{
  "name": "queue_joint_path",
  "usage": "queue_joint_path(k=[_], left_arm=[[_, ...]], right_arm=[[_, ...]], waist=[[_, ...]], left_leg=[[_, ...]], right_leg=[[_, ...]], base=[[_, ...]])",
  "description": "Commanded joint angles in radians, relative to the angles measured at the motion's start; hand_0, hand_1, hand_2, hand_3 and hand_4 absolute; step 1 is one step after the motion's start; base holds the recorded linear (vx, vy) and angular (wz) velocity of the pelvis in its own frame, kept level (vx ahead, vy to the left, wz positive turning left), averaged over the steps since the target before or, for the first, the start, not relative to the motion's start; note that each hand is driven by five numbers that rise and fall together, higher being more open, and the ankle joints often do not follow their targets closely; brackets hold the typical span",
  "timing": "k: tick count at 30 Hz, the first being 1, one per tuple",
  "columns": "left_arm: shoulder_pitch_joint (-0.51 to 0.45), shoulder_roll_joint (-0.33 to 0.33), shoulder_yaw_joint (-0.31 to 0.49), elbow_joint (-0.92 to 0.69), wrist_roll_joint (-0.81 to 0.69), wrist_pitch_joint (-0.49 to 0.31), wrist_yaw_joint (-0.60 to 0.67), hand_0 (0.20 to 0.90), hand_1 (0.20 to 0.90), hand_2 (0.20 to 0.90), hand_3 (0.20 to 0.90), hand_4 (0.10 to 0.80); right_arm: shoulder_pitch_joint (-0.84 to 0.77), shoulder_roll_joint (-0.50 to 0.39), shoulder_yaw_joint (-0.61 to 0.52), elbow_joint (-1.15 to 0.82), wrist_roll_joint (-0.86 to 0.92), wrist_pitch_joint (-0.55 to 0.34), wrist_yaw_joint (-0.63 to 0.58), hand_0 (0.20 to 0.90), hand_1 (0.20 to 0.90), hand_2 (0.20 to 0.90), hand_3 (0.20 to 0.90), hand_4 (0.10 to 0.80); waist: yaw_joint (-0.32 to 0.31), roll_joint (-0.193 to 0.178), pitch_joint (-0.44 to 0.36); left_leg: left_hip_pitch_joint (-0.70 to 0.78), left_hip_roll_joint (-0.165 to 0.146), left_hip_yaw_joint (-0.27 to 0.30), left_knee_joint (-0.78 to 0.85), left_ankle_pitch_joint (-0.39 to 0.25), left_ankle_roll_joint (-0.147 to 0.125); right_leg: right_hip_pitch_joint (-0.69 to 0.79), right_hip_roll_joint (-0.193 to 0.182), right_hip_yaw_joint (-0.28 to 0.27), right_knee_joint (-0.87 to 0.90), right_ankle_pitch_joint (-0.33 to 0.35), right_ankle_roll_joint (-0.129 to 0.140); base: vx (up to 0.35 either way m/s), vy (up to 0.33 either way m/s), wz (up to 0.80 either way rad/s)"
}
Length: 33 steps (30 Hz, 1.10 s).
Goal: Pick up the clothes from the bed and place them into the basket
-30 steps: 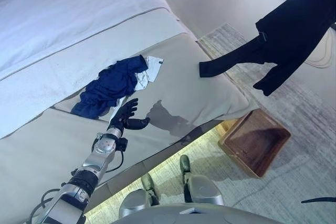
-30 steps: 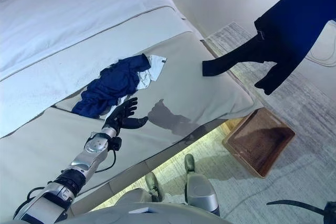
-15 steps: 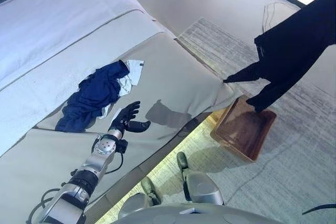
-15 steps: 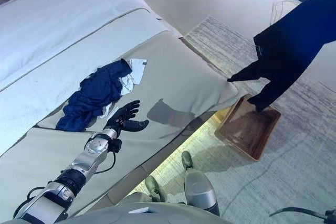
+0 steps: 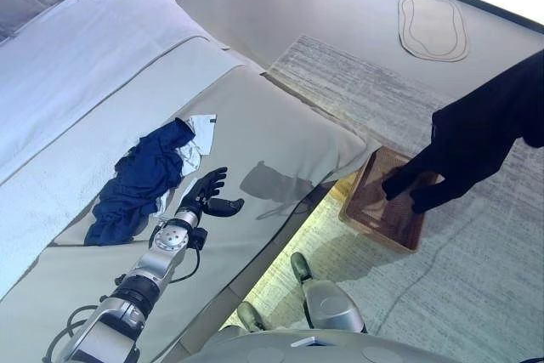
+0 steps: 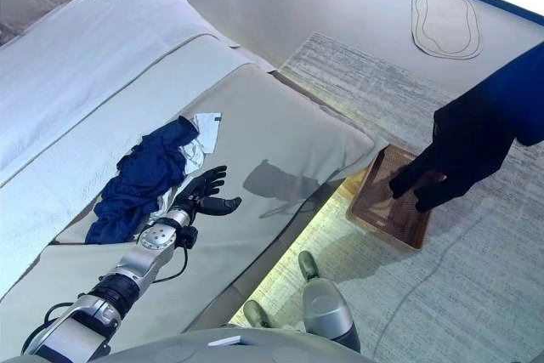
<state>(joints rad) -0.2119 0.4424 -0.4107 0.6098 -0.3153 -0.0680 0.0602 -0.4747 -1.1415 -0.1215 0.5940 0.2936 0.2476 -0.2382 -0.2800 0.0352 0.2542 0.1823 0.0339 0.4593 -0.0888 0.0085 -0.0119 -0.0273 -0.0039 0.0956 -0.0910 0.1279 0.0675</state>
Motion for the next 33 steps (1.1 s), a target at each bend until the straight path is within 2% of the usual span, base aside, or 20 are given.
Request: queue_joint_path(k=[1,9,14,23,24,25,26,27,33], left_arm=[[-0.011,-0.009,-0.027,0.015,0.016,-0.056,-0.007,0.9,0.9,0.9,0.9,0.8],[-0.013,-0.023,-0.03,0.017,0.035,-0.048,-0.018,0.9,0.9,0.9,0.9,0.8],[-0.021,-0.027,-0.037,0.016,0.04,-0.042,-0.016,0.9,0.9,0.9,0.9,0.8],[-0.027,-0.024,-0.045,-0.005,0.048,-0.031,-0.014,0.9,0.9,0.9,0.9,0.8],[-0.029,-0.021,-0.046,-0.008,0.051,-0.028,-0.019,0.9,0.9,0.9,0.9,0.8],[-0.029,-0.02,-0.046,-0.008,0.051,-0.028,-0.019,0.9,0.9,0.9,0.9,0.8],[-0.03,-0.018,-0.047,-0.008,0.05,-0.028,-0.02,0.9,0.9,0.9,0.9,0.8],[-0.029,-0.016,-0.048,-0.012,0.05,-0.027,-0.02,0.9,0.9,0.9,0.9,0.8],[-0.03,-0.008,-0.056,-0.026,0.039,-0.03,-0.011,0.9,0.9,0.9,0.9,0.8]], right_arm=[[-0.001,0.006,-0.081,-0.043,-0.021,-0.098,-0.029,0.3,0.3,0.3,0.2,0.1],[0.075,0.146,-0.038,-0.016,0.013,-0.153,0.033,0.3,0.3,0.3,0.2,0.1],[0.084,0.206,0.002,-0.013,-0.009,-0.148,0.033,0.3,0.3,0.3,0.2,0.1],[0.085,0.256,0.061,0.051,-0.01,-0.166,0.07,0.3,0.3,0.3,0.2,0.1],[0.084,0.256,0.071,0.065,-0.02,-0.164,0.065,0.349,0.349,0.349,0.258,0.158],[0.083,0.255,0.072,0.067,-0.024,-0.161,0.061,0.429,0.429,0.429,0.351,0.251],[0.082,0.253,0.076,0.072,-0.035,-0.151,0.05,0.429,0.429,0.429,0.351,0.251],[0.08,0.252,0.08,0.077,-0.04,-0.139,0.039,0.9,0.9,0.9,0.9,0.8],[0.062,0.256,0.092,0.115,-0.046,-0.101,0.008,0.9,0.9,0.9,0.9,0.8]], waist=[[0.006,-0.038,-0.154],[0.006,-0.023,-0.147],[0.01,-0.015,-0.139],[0.037,-0.017,-0.126],[0.042,-0.017,-0.125],[0.042,-0.017,-0.124],[0.043,-0.016,-0.123],[0.044,-0.016,-0.121],[0.047,-0.004,-0.108]], left_leg=[[0.011,0.047,-0.066,0.095,-0.131,-0.027],[0.008,0.051,-0.056,0.102,-0.138,-0.023],[-0.001,0.046,-0.057,0.107,-0.139,-0.02],[-0.013,0.041,-0.063,0.103,-0.133,-0.016],[-0.017,0.039,-0.066,0.102,-0.132,-0.016],[-0.017,0.039,-0.066,0.102,-0.132,-0.016],[-0.018,0.038,-0.067,0.101,-0.131,-0.016],[-0.02,0.038,-0.067,0.101,-0.13,-0.015],[-0.023,0.03,-0.071,0.093,-0.127,-0.011]], right_leg=[[0.016,-0.042,-0.066,0.028,-0.035,0.038],[0.012,-0.039,-0.066,0.023,-0.032,0.035],[0.003,-0.039,-0.064,0.023,-0.026,0.036],[0.0,-0.044,-0.079,0.021,-0.025,0.036],[-0.001,-0.044,-0.082,0.02,-0.024,0.036],[-0.002,-0.044,-0.082,0.02,-0.024,0.036],[-0.003,-0.044,-0.083,0.02,-0.024,0.037],[-0.005,-0.044,-0.083,0.02,-0.023,0.037],[-0.007,-0.043,-0.08,0.016,-0.023,0.037]], base=[[-0.007,-0.038,-0.09],[-0.01,-0.057,-0.02],[-0.005,-0.015,0.0],[-0.015,-0.016,0.0],[-0.043,-0.031,0.02],[-0.038,-0.024,0.02],[0.0,0.0,0.0],[-0.031,-0.009,0.0],[-0.029,0.005,0.01]])
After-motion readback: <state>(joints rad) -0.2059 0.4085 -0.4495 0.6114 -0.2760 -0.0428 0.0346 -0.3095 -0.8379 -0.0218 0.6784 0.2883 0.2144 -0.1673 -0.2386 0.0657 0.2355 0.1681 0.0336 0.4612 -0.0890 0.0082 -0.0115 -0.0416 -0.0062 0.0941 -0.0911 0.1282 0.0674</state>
